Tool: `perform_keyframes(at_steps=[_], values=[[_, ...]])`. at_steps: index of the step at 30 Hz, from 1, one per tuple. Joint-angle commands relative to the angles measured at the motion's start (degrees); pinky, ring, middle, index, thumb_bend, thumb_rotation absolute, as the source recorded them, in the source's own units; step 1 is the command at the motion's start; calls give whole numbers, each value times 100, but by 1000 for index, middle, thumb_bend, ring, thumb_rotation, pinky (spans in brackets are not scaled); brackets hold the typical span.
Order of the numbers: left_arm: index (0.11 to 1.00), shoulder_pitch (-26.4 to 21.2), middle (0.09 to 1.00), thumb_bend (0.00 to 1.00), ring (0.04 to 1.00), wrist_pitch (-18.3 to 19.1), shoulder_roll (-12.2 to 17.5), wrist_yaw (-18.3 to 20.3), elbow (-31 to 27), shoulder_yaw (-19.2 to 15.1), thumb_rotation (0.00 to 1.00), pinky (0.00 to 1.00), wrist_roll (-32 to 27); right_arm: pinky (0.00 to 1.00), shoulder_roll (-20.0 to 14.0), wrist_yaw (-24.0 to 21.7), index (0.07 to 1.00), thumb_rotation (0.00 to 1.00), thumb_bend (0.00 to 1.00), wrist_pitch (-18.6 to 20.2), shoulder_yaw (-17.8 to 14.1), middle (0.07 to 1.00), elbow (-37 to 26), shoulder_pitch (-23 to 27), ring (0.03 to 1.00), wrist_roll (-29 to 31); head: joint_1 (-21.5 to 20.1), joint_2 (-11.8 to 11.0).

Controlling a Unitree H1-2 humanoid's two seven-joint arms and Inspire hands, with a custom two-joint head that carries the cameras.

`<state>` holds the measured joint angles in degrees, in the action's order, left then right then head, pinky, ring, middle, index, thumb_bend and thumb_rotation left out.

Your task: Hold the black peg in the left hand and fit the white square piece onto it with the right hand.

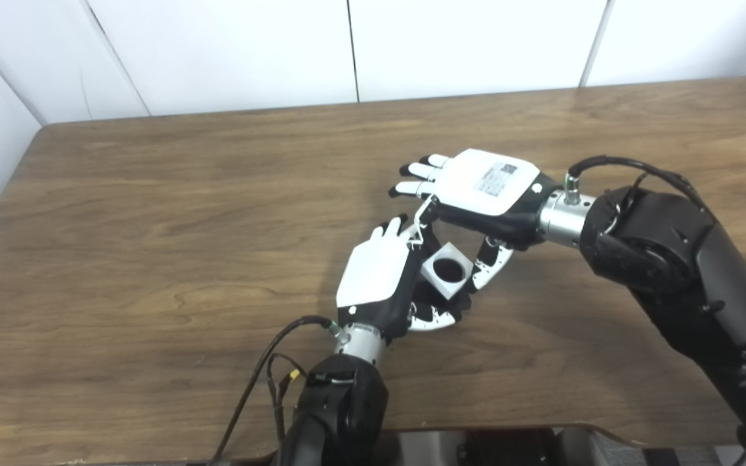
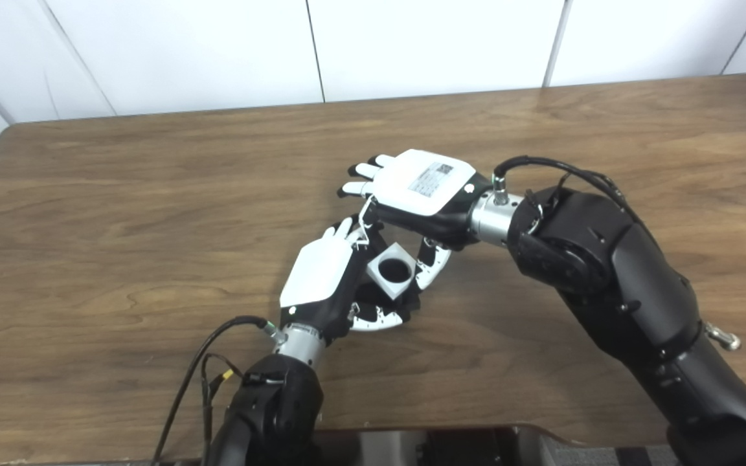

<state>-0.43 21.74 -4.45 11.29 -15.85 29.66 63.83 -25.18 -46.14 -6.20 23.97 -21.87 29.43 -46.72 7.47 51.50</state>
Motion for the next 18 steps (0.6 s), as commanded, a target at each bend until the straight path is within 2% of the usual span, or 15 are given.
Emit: perform_keyframes(at_steps=[1,18], values=[[485,-186,915,524,1000,-112,-101,0,-222,109,72,1000,117,1000,-50,63,493,155,524,-91,18,948,78,97,1000,-123,-2,0],[486,-183,924,524,1000,-52,-118,21,-262,106,75,1000,175,1000,-52,86,492,154,525,-122,37,941,124,23,1000,-157,-2,67]])
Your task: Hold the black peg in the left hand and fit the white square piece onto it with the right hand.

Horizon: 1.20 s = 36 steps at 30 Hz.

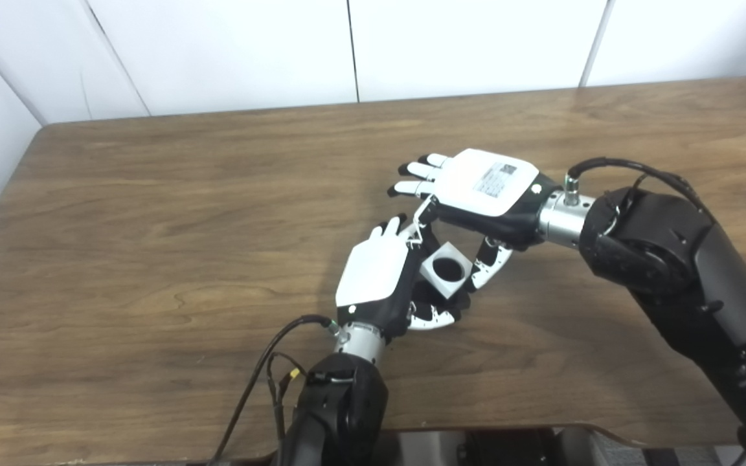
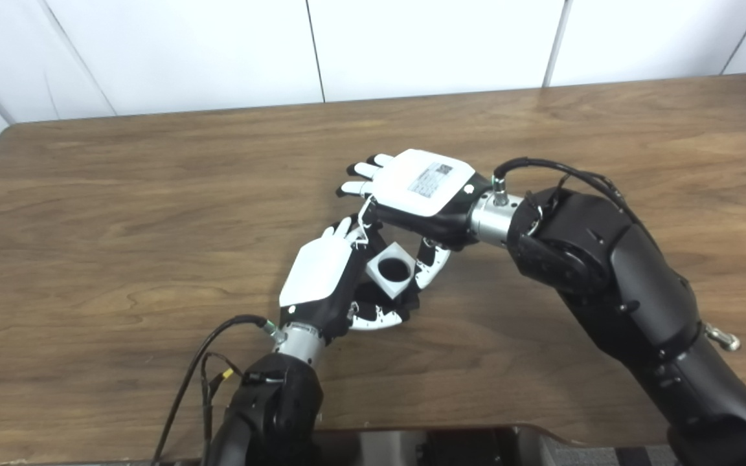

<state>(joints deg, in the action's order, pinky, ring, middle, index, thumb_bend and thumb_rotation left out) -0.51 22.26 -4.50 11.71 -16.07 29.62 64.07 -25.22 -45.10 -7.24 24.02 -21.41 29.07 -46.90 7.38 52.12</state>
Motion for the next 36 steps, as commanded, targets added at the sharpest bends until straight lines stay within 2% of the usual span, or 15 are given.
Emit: perform_keyframes(at_steps=[1,8,9,10,11,13,17,18,20,27,36], values=[[486,-174,923,524,1000,-98,-115,-20,-245,109,75,1000,158,1000,-49,-22,492,154,525,-13,31,941,77,58,1000,-134,6,6],[488,-168,923,523,1000,-42,-108,74,-288,119,76,1000,260,1000,-74,-48,493,157,524,-27,54,942,53,30,1000,-144,2,22],[488,-163,924,523,1000,-31,-107,96,-297,125,76,1000,278,1000,-74,-53,516,187,600,-17,52,942,48,26,1000,-148,2,29],[488,-161,924,523,1000,-20,-107,112,-304,130,76,1000,290,1000,-74,-57,561,246,750,-9,51,941,44,23,1000,-149,2,29],[488,-155,925,523,1000,-9,-108,127,-312,135,76,1000,298,1000,-77,-76,592,286,843,5,50,942,36,27,1000,-154,2,33],[489,-143,925,523,1000,10,-112,143,-324,142,76,1000,320,1000,-82,-94,620,315,893,18,45,945,20,34,1000,-155,10,42],[491,-123,926,523,1000,48,-111,203,-341,150,78,1000,374,1000,-82,-148,648,347,917,42,48,954,2,44,1000,-219,31,43],[541,-120,927,693,1000,63,-113,223,-343,152,164,1000,403,1000,-79,-147,652,358,921,36,44,955,8,43,1000,-222,31,40],[584,-112,927,796,1000,82,-118,242,-339,154,216,1000,441,1000,-73,-160,658,371,926,40,37,956,13,37,1000,-226,21,30],[659,-128,936,849,1000,148,-140,354,-334,115,277,998,574,1000,-47,-155,661,365,932,59,-35,947,59,28,1000,-207,45,-10],[688,-141,933,881,1000,106,-152,387,-349,71,313,962,666,1000,-54,-150,660,386,923,47,-87,952,114,101,1000,-183,58,-3]])
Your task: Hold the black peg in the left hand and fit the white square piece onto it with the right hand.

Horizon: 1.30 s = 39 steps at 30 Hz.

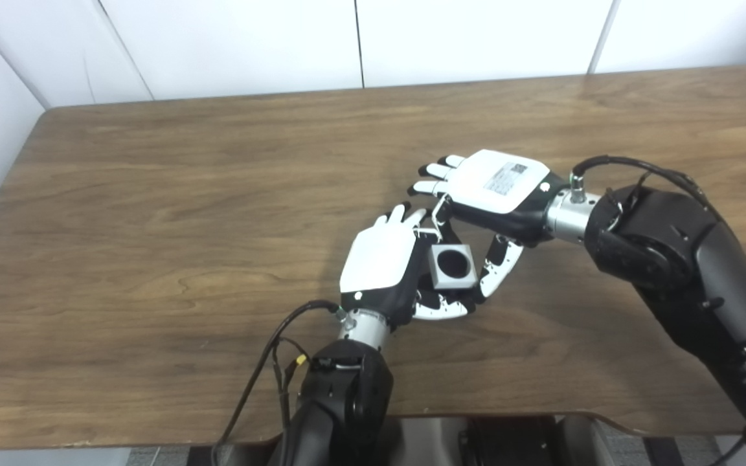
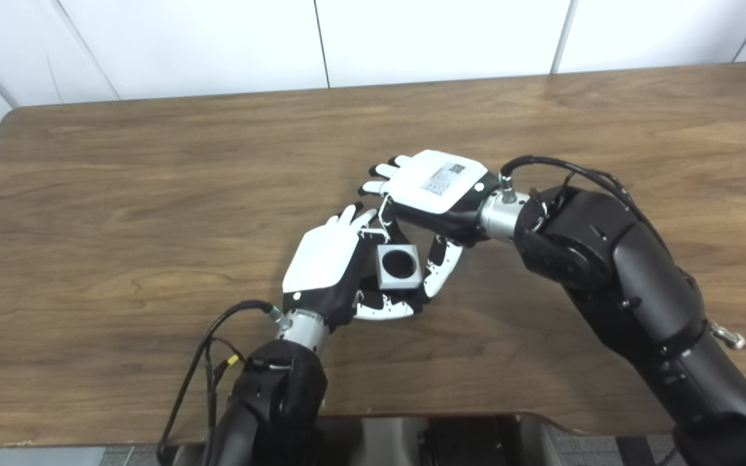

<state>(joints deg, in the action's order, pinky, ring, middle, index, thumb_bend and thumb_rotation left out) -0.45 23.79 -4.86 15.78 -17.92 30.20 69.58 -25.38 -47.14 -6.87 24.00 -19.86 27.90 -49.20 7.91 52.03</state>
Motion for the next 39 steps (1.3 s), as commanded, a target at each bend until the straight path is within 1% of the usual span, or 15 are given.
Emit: perform_keyframes(at_steps=[1,6,10,15,18,19,28,29,32,39], values=[[696,-146,933,881,1000,-44,-110,3,-169,15,326,956,136,1000,-40,60,659,386,922,1,-89,951,-37,219,1000,51,5,5],[715,-100,924,891,1000,-107,-93,-141,-126,-20,328,939,83,1000,-32,103,653,381,928,-3,-101,949,10,189,1000,36,27,-1],[744,-107,926,891,1000,-90,-69,-78,-149,-37,337,928,123,1000,-19,100,649,375,932,21,-105,947,28,174,1000,28,36,-5],[778,-141,927,903,989,-86,-10,52,-183,-20,394,895,299,1000,-17,157,645,367,941,30,-140,942,53,150,1000,21,33,-8],[792,-126,928,911,985,-86,5,56,-176,-44,399,890,369,1000,3,181,644,357,944,79,-188,940,60,138,1000,38,58,-31],[801,-118,930,911,983,-87,4,52,-173,-54,394,893,382,1000,8,183,645,353,942,92,-202,940,63,138,1000,48,58,-31],[863,-92,961,908,1000,-8,-29,413,-307,-244,363,957,336,1000,12,185,659,388,956,142,-327,943,70,191,1000,53,75,-41],[881,-88,967,901,1000,-4,-32,452,-321,-269,359,972,320,1000,13,164,667,397,957,163,-337,946,64,203,1000,41,73,-39],[910,-70,975,898,1000,-6,-48,491,-329,-338,354,988,263,1000,5,126,675,392,960,221,-354,947,49,232,1000,-9,77,-45],[952,-57,985,899,1000,-30,-45,528,-310,-400,359,1000,236,1000,-12,208,674,403,972,211,-400,943,92,228,1000,-9,87,-60]])
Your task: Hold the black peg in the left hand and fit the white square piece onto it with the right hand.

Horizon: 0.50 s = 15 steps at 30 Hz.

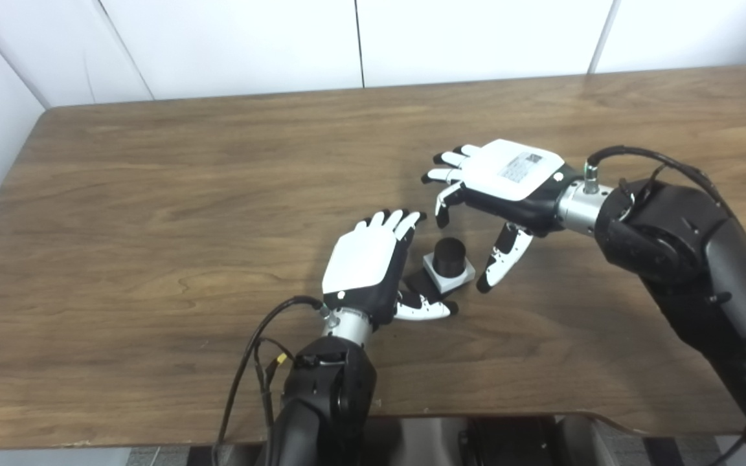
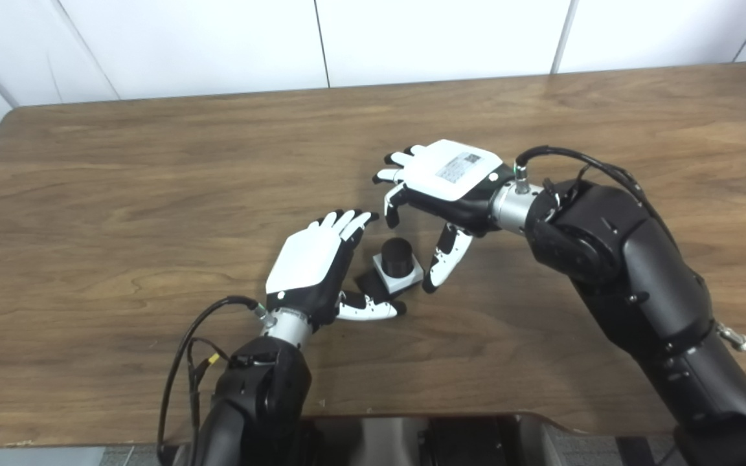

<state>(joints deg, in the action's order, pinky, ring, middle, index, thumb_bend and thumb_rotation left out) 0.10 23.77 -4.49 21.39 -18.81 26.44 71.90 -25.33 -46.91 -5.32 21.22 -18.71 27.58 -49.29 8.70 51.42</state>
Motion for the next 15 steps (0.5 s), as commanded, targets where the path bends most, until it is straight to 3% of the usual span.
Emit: perform_keyframes(at_steps=[1,11,15], values=[[955,-108,986,897,1000,-33,-79,-36,-219,-34,360,1000,-13,1000,-15,196,674,405,972,59,-132,944,-16,257,1000,-1,4,-16],[988,-85,1000,895,1000,-89,-53,-106,-249,-187,367,1000,-114,1000,-4,334,685,404,987,145,-317,947,25,243,1000,-5,-26,-96],[1000,-90,1000,888,1000,-58,13,83,-372,-258,384,1000,-164,1000,-41,441,710,419,989,135,-412,950,60,227,1000,79,-60,-155]])
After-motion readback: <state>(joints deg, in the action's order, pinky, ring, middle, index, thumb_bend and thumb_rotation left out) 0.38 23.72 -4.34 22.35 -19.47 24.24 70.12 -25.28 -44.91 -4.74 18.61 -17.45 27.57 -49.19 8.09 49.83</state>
